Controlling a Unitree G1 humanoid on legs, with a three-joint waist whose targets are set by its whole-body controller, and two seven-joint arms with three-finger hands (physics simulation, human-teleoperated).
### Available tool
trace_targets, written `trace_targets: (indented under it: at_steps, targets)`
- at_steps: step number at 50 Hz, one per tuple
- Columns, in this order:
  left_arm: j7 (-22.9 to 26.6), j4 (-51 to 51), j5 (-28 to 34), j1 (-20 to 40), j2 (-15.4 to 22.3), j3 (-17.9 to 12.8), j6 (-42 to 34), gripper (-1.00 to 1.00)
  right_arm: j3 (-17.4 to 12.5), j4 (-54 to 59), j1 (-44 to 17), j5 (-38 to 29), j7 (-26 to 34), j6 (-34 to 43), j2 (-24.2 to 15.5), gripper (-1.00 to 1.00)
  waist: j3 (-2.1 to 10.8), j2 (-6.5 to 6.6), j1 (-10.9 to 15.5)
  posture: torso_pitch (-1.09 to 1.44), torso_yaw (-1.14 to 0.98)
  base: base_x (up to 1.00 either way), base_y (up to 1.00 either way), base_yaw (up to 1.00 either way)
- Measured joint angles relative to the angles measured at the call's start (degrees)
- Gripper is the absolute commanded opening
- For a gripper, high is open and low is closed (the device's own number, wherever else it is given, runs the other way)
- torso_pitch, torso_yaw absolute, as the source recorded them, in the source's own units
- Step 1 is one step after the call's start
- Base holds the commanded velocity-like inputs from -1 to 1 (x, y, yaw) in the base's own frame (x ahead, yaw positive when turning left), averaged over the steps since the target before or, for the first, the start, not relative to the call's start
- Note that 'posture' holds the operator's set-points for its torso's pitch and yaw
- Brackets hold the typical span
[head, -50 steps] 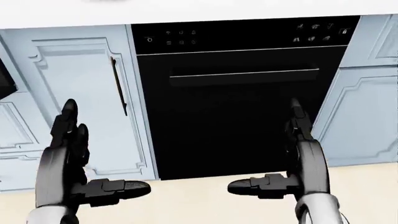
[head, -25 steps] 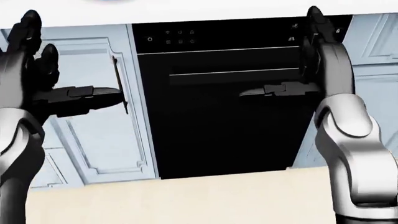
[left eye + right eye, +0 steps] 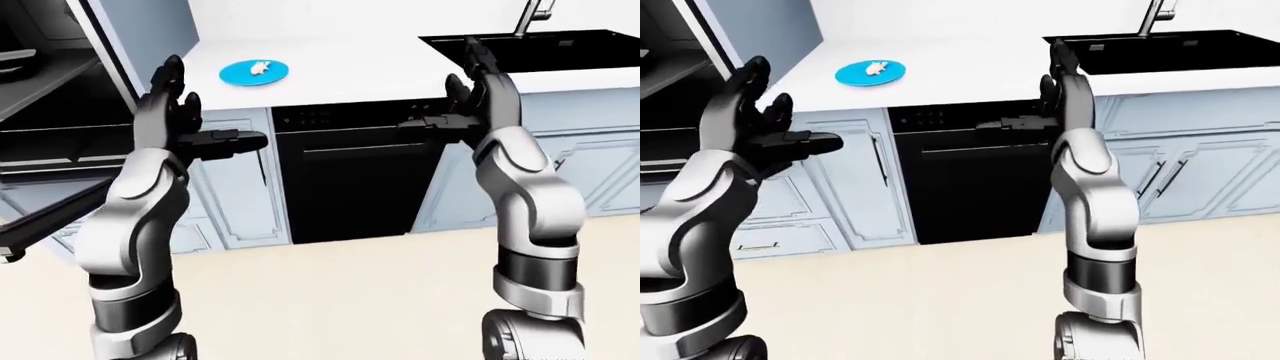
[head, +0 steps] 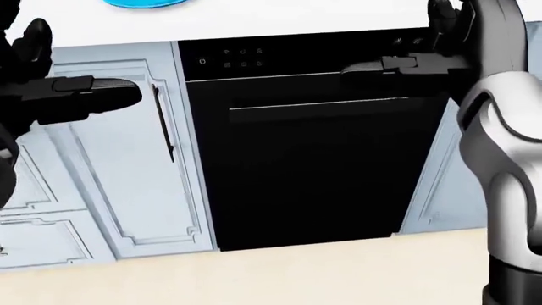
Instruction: Place the fish on the top rack of the oven.
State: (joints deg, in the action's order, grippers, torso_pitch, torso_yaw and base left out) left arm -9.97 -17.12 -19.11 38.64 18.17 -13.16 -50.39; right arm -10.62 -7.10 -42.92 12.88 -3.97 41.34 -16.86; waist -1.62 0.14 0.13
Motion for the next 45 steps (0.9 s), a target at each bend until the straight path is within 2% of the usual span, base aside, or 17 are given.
trace_targets:
  at_steps: [5,11,12,13,16,18,21,23,25,28,32,34,36,37,38,41,45]
  targets:
    - [-0.2,-1.1,-0.4,0.4,0.3,-0.4,-0.1,1.0,-0.2,-1.0,-0.2,0.5,-0.2,-0.1,-0.4,1.0,-0.91,-0.15,-0.2,0.0,0.0,0.23,0.0,0.0]
    - [-0.2,-1.9,-1.5,0.9,0.4,0.2,-0.6,1.0,-0.7,-0.5,0.0,0.2,-0.8,-0.1,-0.6,1.0,-1.06,2.93,-0.6,0.0,0.0,0.26,0.0,0.0]
    - [-0.1,-1.7,-1.6,0.9,0.6,0.0,-0.4,1.0,-0.5,-0.5,0.0,0.2,-0.9,-0.1,-0.4,1.0,-1.23,2.97,-0.3,0.0,0.0,0.26,0.0,0.0]
    - [-0.1,-1.4,-1.5,0.7,0.8,-0.3,-0.3,1.0,-0.1,-0.5,0.1,0.2,-0.8,-0.1,-0.1,1.0,-1.28,2.45,0.0,0.0,0.0,0.27,0.0,0.0]
    - [-0.5,-0.4,-1.0,0.0,1.0,-1.0,-0.5,1.0,1.0,0.1,0.2,0.6,-0.3,0.2,0.2,1.0,-0.93,2.63,0.3,0.0,0.0,0.26,0.0,0.0]
    - [-0.7,-0.4,-0.9,0.3,1.2,-1.2,-0.8,1.0,0.9,0.2,0.1,0.7,-0.1,0.3,0.1,1.0,-0.51,1.96,0.4,0.0,0.0,0.26,0.0,0.0]
    - [-0.7,-1.2,-0.9,0.5,1.3,-1.1,-0.2,1.0,0.5,-0.2,-0.1,0.5,-0.2,-0.1,0.0,1.0,-0.63,-0.1,0.9,0.0,0.0,0.26,0.0,0.0]
    - [-0.6,-1.4,-1.1,0.8,1.4,-1.1,0.0,1.0,0.5,-0.5,-0.3,0.3,-0.2,-0.5,-0.1,1.0,-0.47,-2.13,1.1,0.0,0.0,0.27,0.0,0.0]
    - [-0.5,-1.1,-1.3,0.6,0.9,-0.6,0.3,1.0,0.0,-0.5,-0.1,0.2,-0.2,-0.6,-0.4,1.0,-1.01,-1.67,0.2,0.0,0.0,0.26,0.0,0.0]
    - [-0.2,-0.7,-2.0,0.2,0.6,0.5,-0.8,1.0,-0.9,0.2,0.8,-0.1,-0.6,0.2,-0.6,1.0,-1.3,-2.3,-0.6,0.0,0.0,0.26,0.0,0.0]
    - [-0.4,-1.5,-2.2,0.5,0.9,-0.2,-1.3,1.0,-0.5,-0.4,0.3,-0.2,-0.7,0.4,-0.6,1.0,-1.3,-0.17,-0.7,0.0,0.0,0.27,0.0,0.0]
    - [-0.4,-1.9,-2.2,0.6,1.1,-0.5,-0.8,1.0,-0.3,-1.0,0.3,-0.1,-0.6,0.2,-0.5,1.0,-1.41,1.39,-0.9,0.0,0.0,0.26,0.0,0.0]
    - [-0.5,-2.5,-2.2,0.7,1.3,-0.6,-0.6,1.0,-0.3,-1.6,0.1,-0.1,-0.5,0.4,-0.5,1.0,-0.98,3.58,-1.2,0.0,0.0,0.26,0.0,0.0]
    - [-0.5,-2.6,-2.1,0.7,1.7,-0.7,-0.6,1.0,-0.1,-1.8,-0.1,-0.1,-0.5,0.4,-0.3,1.0,-0.66,4.17,-0.8,0.0,0.0,0.27,0.0,0.0]
    - [-0.5,-2.5,-1.9,0.4,1.8,-0.9,-0.6,1.0,0.2,-1.9,0.3,0.0,-0.4,0.6,0.0,1.0,-0.92,3.6,-0.4,0.0,0.0,0.27,0.0,0.0]
    - [-0.8,-1.4,-1.3,-0.4,1.7,-1.3,-1.6,1.0,1.2,-1.1,0.7,0.4,0.1,1.6,0.2,1.0,-1.03,3.62,0.3,0.0,0.0,0.26,0.0,0.0]
    - [-0.7,-1.5,-1.0,0.5,1.6,-0.8,-1.7,1.0,0.5,-0.8,0.1,0.1,0.1,1.6,-0.2,1.0,-0.67,1.38,0.5,0.0,0.0,0.26,0.0,0.0]
